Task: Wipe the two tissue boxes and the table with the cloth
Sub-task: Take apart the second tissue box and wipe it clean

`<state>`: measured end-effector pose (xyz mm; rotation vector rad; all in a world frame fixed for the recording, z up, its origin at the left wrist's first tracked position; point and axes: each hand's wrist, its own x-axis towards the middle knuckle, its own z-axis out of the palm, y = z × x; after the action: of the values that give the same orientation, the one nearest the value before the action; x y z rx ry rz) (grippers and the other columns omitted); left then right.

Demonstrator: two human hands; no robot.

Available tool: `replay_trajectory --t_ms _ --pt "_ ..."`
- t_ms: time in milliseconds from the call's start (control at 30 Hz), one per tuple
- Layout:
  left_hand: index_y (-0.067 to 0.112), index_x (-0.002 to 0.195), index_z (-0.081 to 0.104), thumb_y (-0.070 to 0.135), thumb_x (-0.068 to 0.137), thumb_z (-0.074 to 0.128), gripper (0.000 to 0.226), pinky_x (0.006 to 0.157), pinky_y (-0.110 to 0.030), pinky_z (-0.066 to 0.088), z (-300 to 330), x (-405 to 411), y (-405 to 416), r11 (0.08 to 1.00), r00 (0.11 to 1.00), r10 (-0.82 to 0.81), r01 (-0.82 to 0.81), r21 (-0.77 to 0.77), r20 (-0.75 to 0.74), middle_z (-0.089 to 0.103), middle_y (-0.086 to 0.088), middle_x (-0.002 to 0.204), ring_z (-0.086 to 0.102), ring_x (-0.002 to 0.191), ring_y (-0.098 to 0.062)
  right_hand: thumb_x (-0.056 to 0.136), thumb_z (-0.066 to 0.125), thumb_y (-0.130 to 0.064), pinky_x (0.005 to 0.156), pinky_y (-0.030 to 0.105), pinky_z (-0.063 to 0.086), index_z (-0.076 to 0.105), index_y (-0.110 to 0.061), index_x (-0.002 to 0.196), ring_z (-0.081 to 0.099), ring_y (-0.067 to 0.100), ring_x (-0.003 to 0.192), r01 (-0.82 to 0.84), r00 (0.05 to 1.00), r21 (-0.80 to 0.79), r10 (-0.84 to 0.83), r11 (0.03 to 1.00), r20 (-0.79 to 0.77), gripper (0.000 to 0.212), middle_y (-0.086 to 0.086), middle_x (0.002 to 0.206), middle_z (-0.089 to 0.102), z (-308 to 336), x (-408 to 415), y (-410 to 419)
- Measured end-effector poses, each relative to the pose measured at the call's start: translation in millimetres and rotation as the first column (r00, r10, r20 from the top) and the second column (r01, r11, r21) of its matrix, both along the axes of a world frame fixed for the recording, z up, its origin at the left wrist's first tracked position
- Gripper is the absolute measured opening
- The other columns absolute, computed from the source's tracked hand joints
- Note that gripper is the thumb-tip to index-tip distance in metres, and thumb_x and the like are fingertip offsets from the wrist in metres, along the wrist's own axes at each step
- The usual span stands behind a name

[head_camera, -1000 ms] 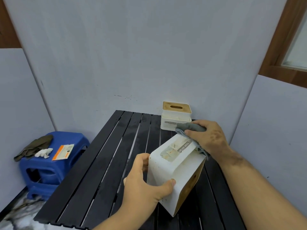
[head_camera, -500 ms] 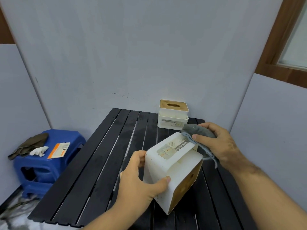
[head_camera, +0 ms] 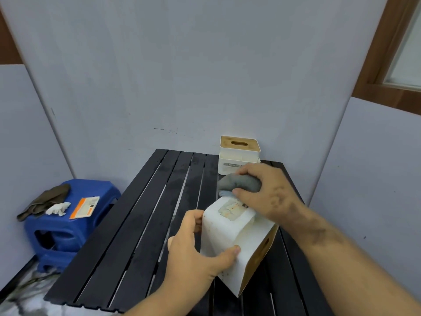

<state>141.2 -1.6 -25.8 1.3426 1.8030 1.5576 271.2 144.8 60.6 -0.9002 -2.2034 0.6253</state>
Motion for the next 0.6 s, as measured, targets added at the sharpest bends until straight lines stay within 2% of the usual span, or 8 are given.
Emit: replay_trajectory --t_ms 67,167,233,367,433,467,533,600 --pt "0.048 0.112 0.053 0.059 0.048 0.088 0.073 0.094 -0.043 0.05 -1 2 2 1.0 1.0 0.006 -0.007 0.013 0.01 0.066 0.021 0.108 0.057 0.112 -0.017 0.078 0.08 -0.02 0.087 0.027 0.051 0.072 -0.027 0.099 0.061 0.004 0.094 -0.12 0.993 0.055 0.119 0.991 0.027 0.024 -0.014 0.095 0.068 0 -9 -28" --pt "0.052 0.111 0.053 0.055 0.049 0.089 0.072 0.094 -0.037 0.051 -2 5 2 0.999 0.998 0.004 -0.006 0.037 0.056 0.068 0.024 0.108 0.061 0.11 -0.007 0.077 0.079 -0.021 0.09 0.027 0.049 0.071 -0.028 0.106 0.062 0.007 0.099 -0.26 0.962 0.113 0.247 0.959 0.115 0.031 -0.011 0.101 0.069 1 -9 -46" --pt "0.052 0.107 0.052 0.055 0.046 0.088 0.071 0.092 -0.036 0.051 -4 6 3 0.999 0.997 0.026 -0.027 0.019 0.068 0.065 0.029 0.105 0.059 0.11 -0.009 0.076 0.082 -0.019 0.089 0.024 0.051 0.072 -0.027 0.105 0.064 0.006 0.099 -0.282 0.958 0.083 0.276 0.956 0.075 0.031 -0.013 0.101 0.07 2 4 -37" --pt "0.051 0.104 0.047 0.059 0.043 0.085 0.072 0.09 -0.04 0.051 -8 11 7 0.999 0.997 0.049 -0.049 -0.009 0.061 0.056 0.034 0.105 0.054 0.11 -0.018 0.077 0.084 -0.022 0.09 0.031 0.057 0.068 -0.039 0.101 0.063 0.002 0.099 0.036 0.995 -0.014 -0.037 0.999 -0.096 0.034 -0.019 0.104 0.067 -5 28 -5" --pt "0.052 0.104 0.046 0.059 0.043 0.086 0.073 0.09 -0.042 0.052 -8 13 8 0.999 0.996 0.052 -0.052 -0.015 0.071 0.056 0.035 0.105 0.055 0.11 -0.019 0.078 0.083 -0.023 0.091 0.033 0.057 0.065 -0.037 0.103 0.061 0.003 0.098 0.146 0.987 0.022 -0.144 0.989 -0.067 0.034 -0.016 0.105 0.064 -11 28 -3" --pt "0.052 0.103 0.046 0.059 0.042 0.086 0.073 0.089 -0.042 0.052 -8 14 9 0.998 0.996 0.056 -0.055 -0.015 0.073 0.056 0.035 0.105 0.055 0.11 -0.019 0.078 0.083 -0.024 0.091 0.034 0.056 0.065 -0.035 0.103 0.06 0.004 0.098 0.142 0.989 0.078 -0.139 0.987 -0.045 0.033 -0.015 0.104 0.064 -12 26 -8" --pt "0.049 0.104 0.047 0.058 0.042 0.088 0.074 0.09 -0.042 0.052 -9 14 9 0.998 0.994 0.07 -0.069 -0.008 0.087 0.059 0.032 0.103 0.056 0.109 -0.02 0.076 0.081 -0.022 0.091 0.032 0.053 0.068 -0.028 0.102 0.061 0.005 0.099 0.004 1.0 0.17 0.0 0.985 -0.024 0.03 -0.015 0.102 0.064 -13 18 -26" --pt "0.046 0.107 0.049 0.058 0.043 0.09 0.077 0.09 -0.043 0.052 -8 15 10 0.998 0.993 0.065 -0.065 -0.008 0.102 0.063 0.026 0.102 0.057 0.109 -0.018 0.075 0.08 -0.02 0.089 0.025 0.051 0.069 -0.025 0.104 0.062 0.007 0.1 -0.189 0.982 0.182 0.19 0.965 0.012 0.032 -0.015 0.101 0.066 -11 16 -41"
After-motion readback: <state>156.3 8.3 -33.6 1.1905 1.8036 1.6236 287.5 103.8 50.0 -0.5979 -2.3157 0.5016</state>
